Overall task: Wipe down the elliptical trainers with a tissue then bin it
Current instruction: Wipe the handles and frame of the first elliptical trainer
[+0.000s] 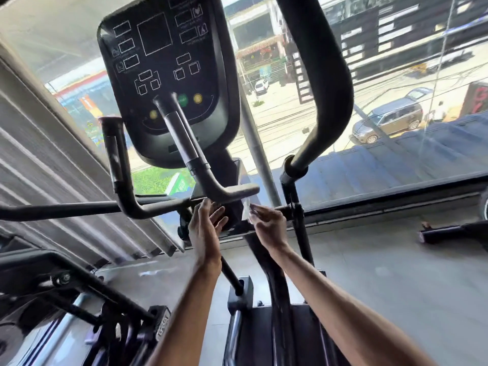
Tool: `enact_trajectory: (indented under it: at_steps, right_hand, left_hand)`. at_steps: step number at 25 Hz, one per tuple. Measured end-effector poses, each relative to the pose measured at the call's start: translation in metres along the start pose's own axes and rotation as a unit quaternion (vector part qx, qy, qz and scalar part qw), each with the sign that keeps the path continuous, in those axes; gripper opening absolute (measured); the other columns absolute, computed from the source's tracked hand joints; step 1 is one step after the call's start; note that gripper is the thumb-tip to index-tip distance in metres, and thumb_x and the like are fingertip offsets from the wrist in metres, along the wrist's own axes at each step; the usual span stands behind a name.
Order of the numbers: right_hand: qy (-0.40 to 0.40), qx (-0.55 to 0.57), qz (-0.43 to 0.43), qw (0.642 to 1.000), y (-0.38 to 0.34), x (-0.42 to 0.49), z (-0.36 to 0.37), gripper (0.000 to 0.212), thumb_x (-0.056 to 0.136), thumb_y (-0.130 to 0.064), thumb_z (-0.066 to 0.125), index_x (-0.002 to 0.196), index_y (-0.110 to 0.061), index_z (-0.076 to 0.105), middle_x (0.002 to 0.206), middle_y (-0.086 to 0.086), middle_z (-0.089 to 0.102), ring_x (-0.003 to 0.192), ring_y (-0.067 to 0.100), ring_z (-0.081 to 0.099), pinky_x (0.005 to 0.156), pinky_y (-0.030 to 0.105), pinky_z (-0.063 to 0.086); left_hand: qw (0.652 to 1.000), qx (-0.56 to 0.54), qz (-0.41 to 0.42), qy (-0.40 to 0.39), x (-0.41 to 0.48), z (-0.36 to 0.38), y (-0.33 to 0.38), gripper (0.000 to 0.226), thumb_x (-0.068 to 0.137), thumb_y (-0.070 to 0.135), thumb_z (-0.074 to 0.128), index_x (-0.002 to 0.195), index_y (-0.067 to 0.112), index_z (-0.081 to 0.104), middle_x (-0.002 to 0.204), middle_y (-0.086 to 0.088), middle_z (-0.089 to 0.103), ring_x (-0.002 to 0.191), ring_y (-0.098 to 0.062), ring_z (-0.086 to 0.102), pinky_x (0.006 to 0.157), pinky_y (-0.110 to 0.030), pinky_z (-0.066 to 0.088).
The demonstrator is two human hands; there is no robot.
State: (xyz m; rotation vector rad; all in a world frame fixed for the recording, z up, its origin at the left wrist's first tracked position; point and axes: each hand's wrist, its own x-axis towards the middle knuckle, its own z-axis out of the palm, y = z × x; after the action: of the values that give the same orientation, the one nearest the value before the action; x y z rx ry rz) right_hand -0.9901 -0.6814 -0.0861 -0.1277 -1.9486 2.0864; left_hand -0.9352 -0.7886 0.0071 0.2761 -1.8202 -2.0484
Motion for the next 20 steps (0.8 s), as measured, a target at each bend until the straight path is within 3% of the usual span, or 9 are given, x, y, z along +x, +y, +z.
enact_trajectory:
  at_steps: [2,4,6,8,11,13,15,17,20]
  right_hand:
    - [-0.059,0.083,0.052,0.993,-0.009,-0.015,-0.006,0.023,0.091,-0.004,0.069,0.109,-0.016,0.077,0.107,0.002,0.078,0.091,0.007,0.073,0.088,0.028,0.059]
    - [-0.120,0.125,0.064,0.983,-0.022,-0.023,-0.010,0.018,0.092,-0.004,0.068,0.100,-0.017,0.078,0.106,0.010,0.077,0.093,0.019,0.072,0.086,0.038,0.059]
    - [-0.182,0.121,0.051,0.974,-0.035,-0.029,-0.016,0.015,0.092,-0.001,0.067,0.099,-0.011,0.077,0.108,0.015,0.074,0.090,0.019,0.072,0.078,0.031,0.061]
    - [-0.210,0.089,0.043,0.973,-0.047,-0.033,-0.025,0.016,0.093,-0.001,0.067,0.106,-0.005,0.074,0.106,0.014,0.074,0.085,0.013,0.072,0.073,0.025,0.060]
    - [-0.162,0.040,0.024,0.986,-0.052,-0.038,-0.032,0.020,0.090,-0.011,0.075,0.110,-0.011,0.075,0.103,0.006,0.076,0.084,0.007,0.073,0.074,0.028,0.059]
    - [-0.069,-0.004,0.019,0.997,-0.047,-0.044,-0.028,0.024,0.083,-0.034,0.082,0.105,-0.030,0.073,0.100,-0.006,0.076,0.088,0.009,0.073,0.079,0.034,0.059]
    - [0.010,-0.006,0.057,0.998,-0.042,-0.051,-0.019,0.036,0.073,-0.057,0.082,0.098,-0.036,0.068,0.095,-0.003,0.076,0.086,0.017,0.073,0.081,0.043,0.061]
    - [-0.014,0.111,0.113,0.987,-0.044,-0.059,-0.010,0.034,0.080,-0.044,0.083,0.105,-0.024,0.069,0.101,0.012,0.076,0.083,0.022,0.070,0.084,0.044,0.059]
    - [-0.083,0.270,0.134,0.950,-0.054,-0.068,-0.003,0.037,0.093,-0.013,0.071,0.124,0.006,0.063,0.106,0.027,0.069,0.080,0.019,0.069,0.077,0.029,0.060]
  left_hand:
    - [0.999,0.036,-0.039,0.011,0.003,-0.009,-0.007,0.015,0.104,0.021,0.056,0.107,0.025,0.069,0.123,-0.010,0.072,0.112,-0.024,0.070,0.085,-0.036,0.057]
    - [0.990,0.128,-0.041,-0.036,0.008,-0.017,-0.010,0.027,0.094,0.016,0.067,0.120,0.025,0.067,0.130,-0.005,0.070,0.112,-0.020,0.069,0.085,-0.037,0.059]
    - [0.977,0.181,-0.035,-0.106,0.009,-0.024,-0.008,0.049,0.079,0.030,0.081,0.126,0.028,0.068,0.126,0.003,0.071,0.108,-0.014,0.072,0.089,-0.038,0.059]
    - [0.964,0.226,-0.004,-0.141,0.009,-0.028,-0.003,0.030,0.078,0.031,0.084,0.107,0.033,0.077,0.110,0.003,0.078,0.099,-0.013,0.075,0.090,-0.040,0.061]
    - [0.950,0.281,0.042,-0.134,0.009,-0.031,-0.006,0.008,0.081,0.031,0.082,0.085,0.036,0.079,0.090,0.009,0.079,0.090,-0.016,0.077,0.085,-0.043,0.063]
    - [0.950,0.292,0.068,-0.089,0.003,-0.029,-0.008,0.010,0.087,0.025,0.081,0.080,0.029,0.074,0.087,0.011,0.076,0.086,-0.015,0.074,0.077,-0.028,0.061]
    - [0.954,0.283,0.099,-0.018,-0.011,-0.023,-0.005,0.012,0.091,0.020,0.078,0.083,0.027,0.071,0.086,0.008,0.074,0.081,-0.011,0.070,0.068,-0.013,0.050]
    - [0.959,0.253,0.123,0.002,-0.023,-0.015,-0.006,0.007,0.090,0.017,0.078,0.086,0.021,0.074,0.084,0.007,0.074,0.074,-0.004,0.067,0.068,-0.017,0.052]
    - [0.959,0.241,0.145,-0.045,-0.028,-0.017,-0.013,0.003,0.090,0.016,0.079,0.092,0.018,0.077,0.086,0.009,0.077,0.076,-0.001,0.071,0.075,-0.024,0.059]
